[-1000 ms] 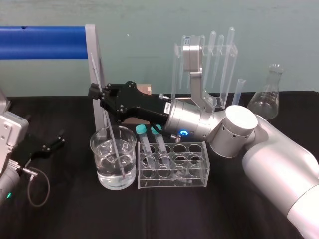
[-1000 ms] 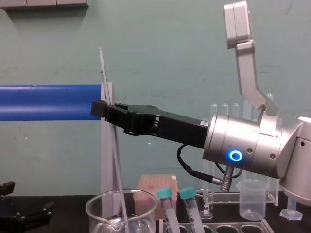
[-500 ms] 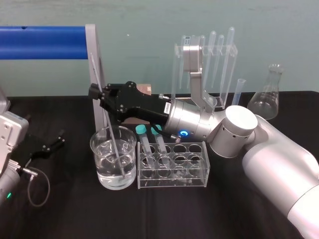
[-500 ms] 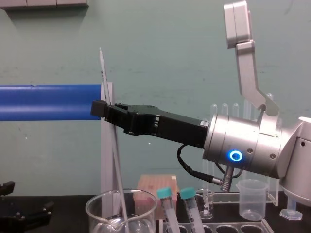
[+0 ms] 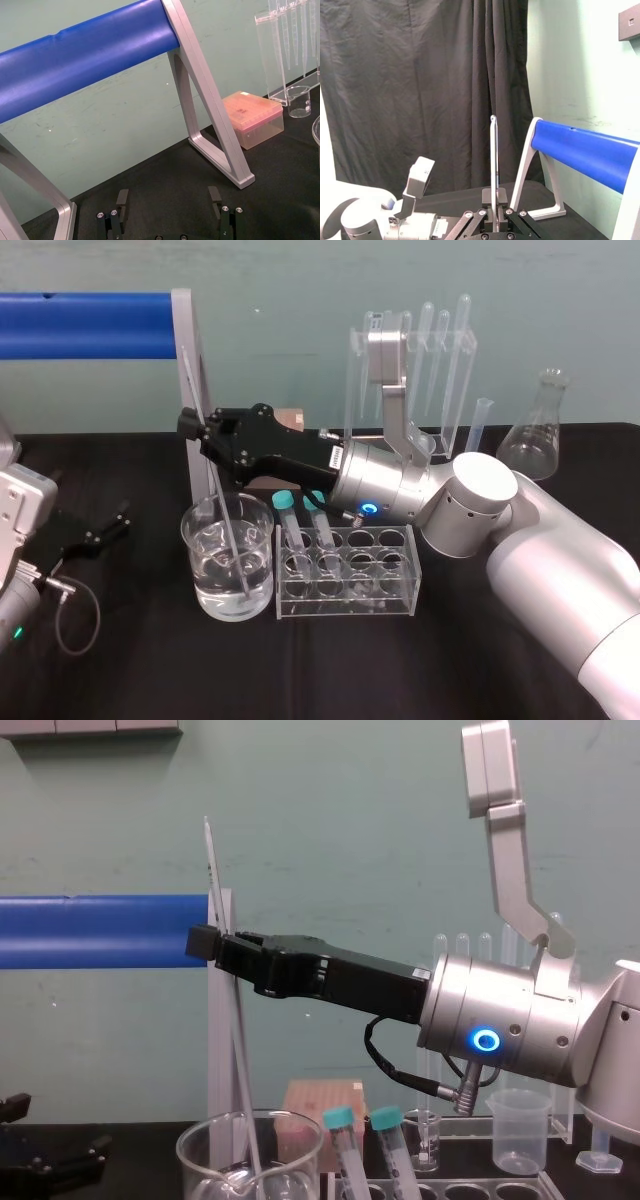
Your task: Hold the thermometer with one hand and immerse one end into the beaker, then reinsert it into the test tube rack.
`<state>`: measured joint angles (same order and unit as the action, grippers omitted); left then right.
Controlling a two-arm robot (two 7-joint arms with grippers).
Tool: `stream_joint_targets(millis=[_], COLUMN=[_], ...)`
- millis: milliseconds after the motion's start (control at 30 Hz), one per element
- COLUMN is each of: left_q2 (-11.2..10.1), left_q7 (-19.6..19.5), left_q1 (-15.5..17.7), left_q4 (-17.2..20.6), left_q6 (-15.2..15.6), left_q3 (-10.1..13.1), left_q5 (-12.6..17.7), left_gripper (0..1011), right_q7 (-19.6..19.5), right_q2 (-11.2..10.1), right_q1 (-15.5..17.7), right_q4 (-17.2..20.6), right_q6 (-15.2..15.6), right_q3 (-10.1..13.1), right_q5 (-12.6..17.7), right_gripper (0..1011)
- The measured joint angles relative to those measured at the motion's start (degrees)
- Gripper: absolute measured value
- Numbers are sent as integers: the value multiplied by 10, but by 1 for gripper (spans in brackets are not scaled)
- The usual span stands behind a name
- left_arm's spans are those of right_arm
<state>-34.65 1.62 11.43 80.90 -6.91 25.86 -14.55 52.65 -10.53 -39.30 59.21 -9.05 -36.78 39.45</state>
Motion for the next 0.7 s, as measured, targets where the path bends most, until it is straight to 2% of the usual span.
stream_joint_targets(millis=[533, 700], left_q2=[0, 0], left_q7=[0, 0], left_q1=[0, 0], left_q4=[0, 0], left_q6=[0, 0], left_q3=[0, 0], left_q5=[0, 0], left_gripper=[1008, 1008], right_q7=[-1, 7], right_q2=[-1, -5], right_q1=[-1, -12], right_q4=[1, 22], right_q6=[1, 8], right_q3=[0, 9], right_q5=[2, 16], right_gripper=[52, 52])
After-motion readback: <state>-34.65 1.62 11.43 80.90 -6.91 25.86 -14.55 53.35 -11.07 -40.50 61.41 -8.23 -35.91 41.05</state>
